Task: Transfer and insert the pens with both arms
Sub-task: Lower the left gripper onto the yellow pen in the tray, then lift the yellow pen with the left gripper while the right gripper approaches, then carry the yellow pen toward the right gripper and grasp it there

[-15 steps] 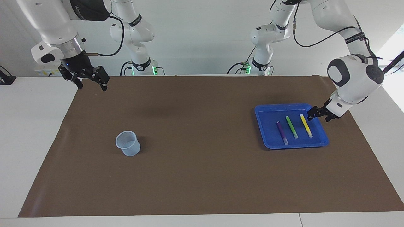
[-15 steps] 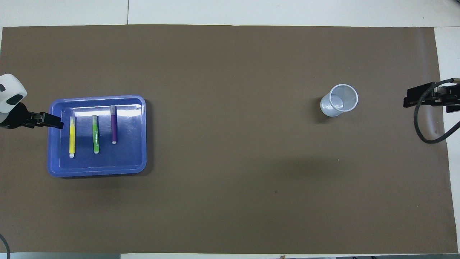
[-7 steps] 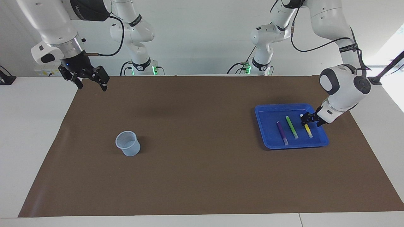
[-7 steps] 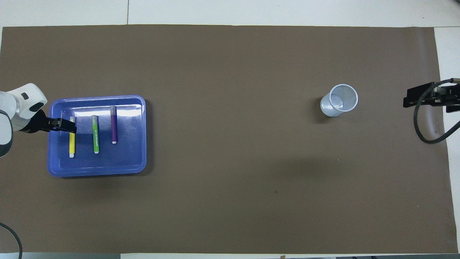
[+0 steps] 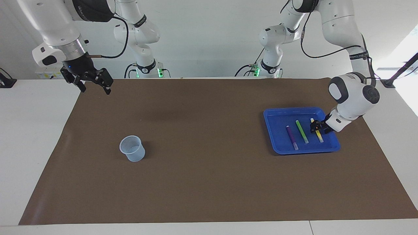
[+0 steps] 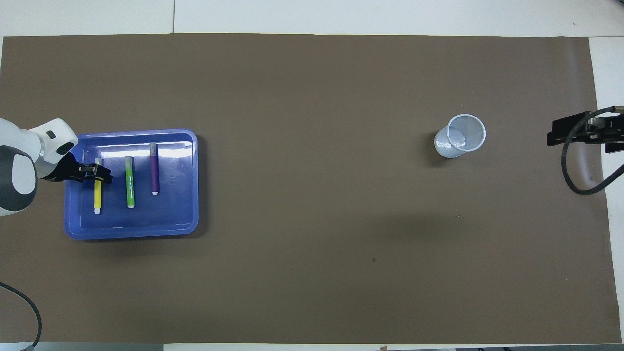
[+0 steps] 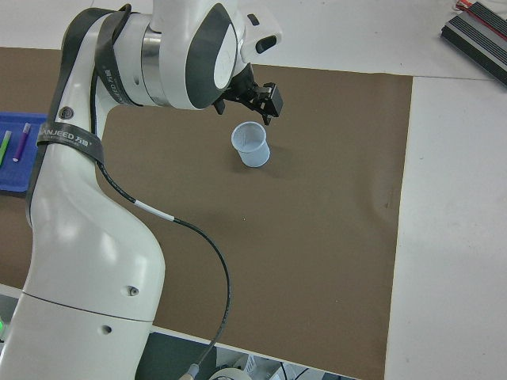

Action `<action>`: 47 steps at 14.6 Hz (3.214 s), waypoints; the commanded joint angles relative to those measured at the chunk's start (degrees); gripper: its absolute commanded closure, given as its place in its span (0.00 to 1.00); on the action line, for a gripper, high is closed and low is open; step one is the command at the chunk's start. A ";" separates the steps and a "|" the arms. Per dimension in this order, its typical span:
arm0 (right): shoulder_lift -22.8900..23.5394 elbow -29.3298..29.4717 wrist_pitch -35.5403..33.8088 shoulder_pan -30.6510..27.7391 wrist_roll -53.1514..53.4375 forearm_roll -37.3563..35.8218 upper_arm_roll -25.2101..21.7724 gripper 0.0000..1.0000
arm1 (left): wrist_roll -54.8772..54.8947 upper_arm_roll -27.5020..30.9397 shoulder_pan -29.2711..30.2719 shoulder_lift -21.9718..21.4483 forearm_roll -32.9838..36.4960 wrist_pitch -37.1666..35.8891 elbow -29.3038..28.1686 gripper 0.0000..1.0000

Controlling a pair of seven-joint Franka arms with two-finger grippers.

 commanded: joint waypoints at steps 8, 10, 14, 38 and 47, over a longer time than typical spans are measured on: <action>-0.60 -0.93 0.33 -0.49 0.69 0.02 0.22 0.00 | 0.63 -0.02 0.38 0.28 -0.35 2.17 -0.51 1.00; -0.51 -0.67 0.25 -0.48 0.69 0.02 0.22 0.00 | 0.72 -0.02 0.47 0.28 -0.35 1.56 -0.07 1.00; -0.51 -0.49 0.25 -0.05 0.69 0.02 0.31 0.00 | 0.28 -0.11 -0.41 0.45 -0.79 -2.90 3.69 1.00; -0.51 -5.49 17.01 13.64 28.88 27.35 1.98 0.00 | -96.49 -11.27 -21.84 -18.08 -56.48 -6.21 4.98 1.00; 1.43 -6.90 24.07 22.54 31.97 27.00 1.98 0.00 | -95.96 -11.27 -30.55 -16.69 -71.62 5.51 -1.04 1.00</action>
